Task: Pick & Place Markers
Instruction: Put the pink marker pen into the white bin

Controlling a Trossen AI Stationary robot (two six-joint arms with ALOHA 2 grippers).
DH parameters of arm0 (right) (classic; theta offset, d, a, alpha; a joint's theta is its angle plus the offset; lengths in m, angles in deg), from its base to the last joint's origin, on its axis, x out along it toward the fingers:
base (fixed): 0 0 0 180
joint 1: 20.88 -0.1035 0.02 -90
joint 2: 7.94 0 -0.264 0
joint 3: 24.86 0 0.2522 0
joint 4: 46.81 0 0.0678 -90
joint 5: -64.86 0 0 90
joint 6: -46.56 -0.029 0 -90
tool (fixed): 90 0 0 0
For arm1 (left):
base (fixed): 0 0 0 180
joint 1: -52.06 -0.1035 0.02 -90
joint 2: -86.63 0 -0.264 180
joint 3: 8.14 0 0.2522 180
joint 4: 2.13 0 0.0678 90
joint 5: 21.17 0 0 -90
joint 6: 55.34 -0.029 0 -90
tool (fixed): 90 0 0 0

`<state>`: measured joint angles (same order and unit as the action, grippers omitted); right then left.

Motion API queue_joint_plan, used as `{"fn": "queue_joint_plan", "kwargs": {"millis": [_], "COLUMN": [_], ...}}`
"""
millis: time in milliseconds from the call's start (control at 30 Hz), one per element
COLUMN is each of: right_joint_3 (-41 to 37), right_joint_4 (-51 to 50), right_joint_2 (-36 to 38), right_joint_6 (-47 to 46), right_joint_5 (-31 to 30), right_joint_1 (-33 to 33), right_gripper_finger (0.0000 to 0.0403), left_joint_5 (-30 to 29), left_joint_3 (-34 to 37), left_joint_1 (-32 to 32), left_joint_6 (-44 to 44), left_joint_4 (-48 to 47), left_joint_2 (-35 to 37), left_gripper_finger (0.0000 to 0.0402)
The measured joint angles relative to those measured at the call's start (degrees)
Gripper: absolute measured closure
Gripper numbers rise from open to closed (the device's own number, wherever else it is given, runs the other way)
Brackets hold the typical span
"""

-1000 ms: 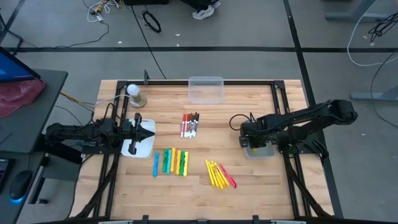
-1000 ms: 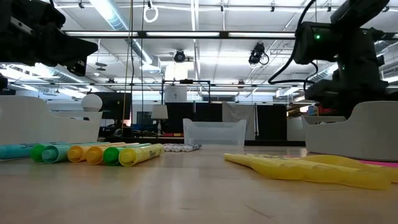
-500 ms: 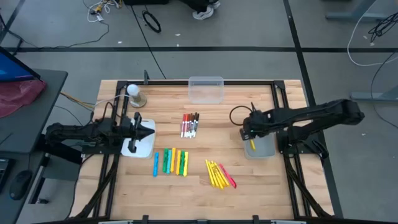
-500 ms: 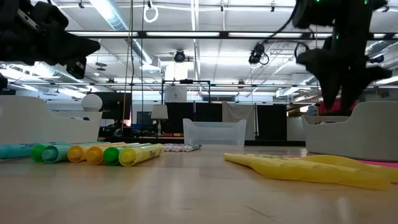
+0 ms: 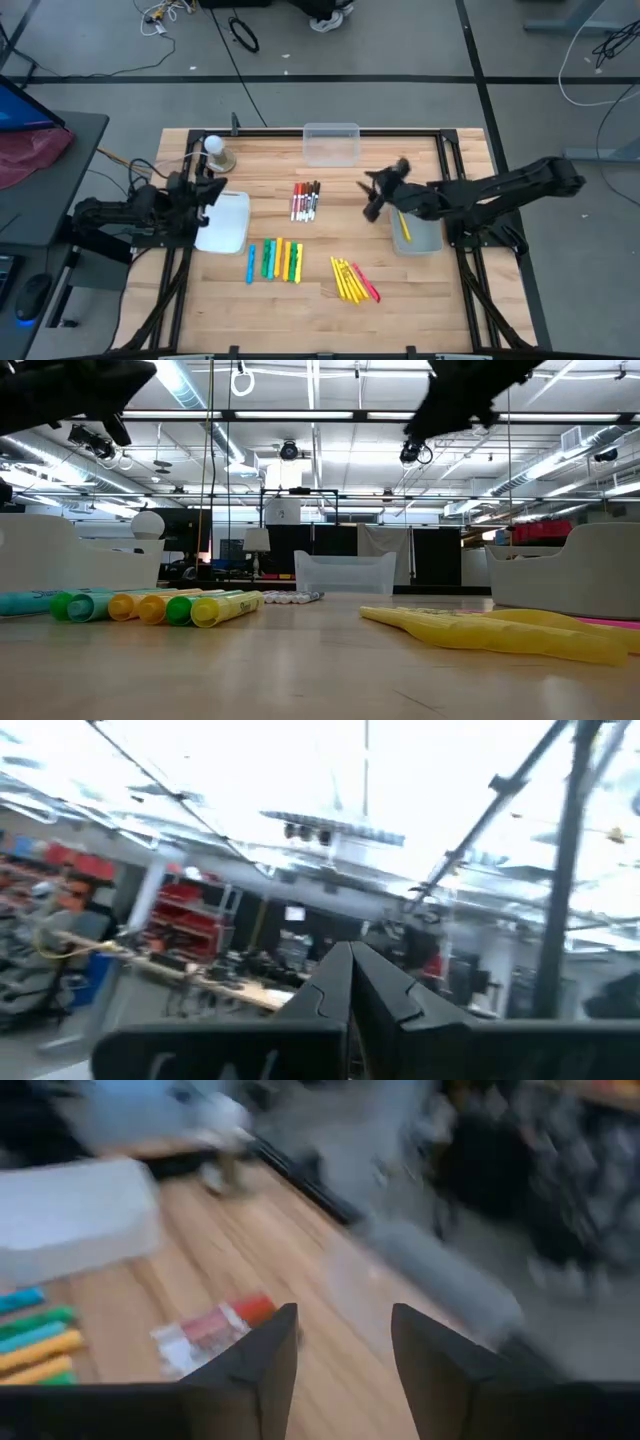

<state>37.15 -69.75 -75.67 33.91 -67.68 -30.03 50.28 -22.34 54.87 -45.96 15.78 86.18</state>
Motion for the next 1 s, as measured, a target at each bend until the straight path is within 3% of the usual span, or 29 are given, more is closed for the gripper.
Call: {"fn": "queue_joint_plan", "kwargs": {"millis": [100,233,433,567,700,800,1000], "right_joint_3": [-3.3,-7.75,-11.85,-12.02,-12.02,-12.02,-12.05], "right_joint_4": [13.24,27.36,40.84,41.63,41.44,40.22,31.76], "right_joint_2": [-2.07,-4.42,-7.8,-8.39,-8.39,-8.2,-4.58], "right_joint_6": [9.57,11.02,6.87,5.72,5.63,6.73,9.51], "right_joint_5": [7.69,18.32,21.17,21.12,20.95,21.0,20.64], "right_joint_1": [-0.12,-0.35,-2.99,-4.45,-5.73,-6.65,-7.06], "right_gripper_finger": [0.0239,0.0239,0.0239,0.0239,0.0239,0.0239,0.0239], "left_joint_5": [-2.23,-2.22,-2.89,-6.74,-15.43,-20.64,-21.28], "left_joint_3": [-0.02,-0.14,-7.61,-15.33,-24.42,-30.53,-38.23], "left_joint_1": [0.04,0.04,0.27,2.36,4.58,5.49,5.01], "left_joint_6": [0.32,0.35,-1.37,-5.19,-4.69,1.37,18.05], "left_joint_4": [-0.63,1.17,1.51,-0.45,-8.28,-16.96,-27.42], "left_joint_2": [-2.86,-11.13,-28.03,-41.56,-53.73,-60.92,-73.63], "left_gripper_finger": [0.0394,0.0394,0.0394,0.0394,0.0394,0.0394,0.0378]}}
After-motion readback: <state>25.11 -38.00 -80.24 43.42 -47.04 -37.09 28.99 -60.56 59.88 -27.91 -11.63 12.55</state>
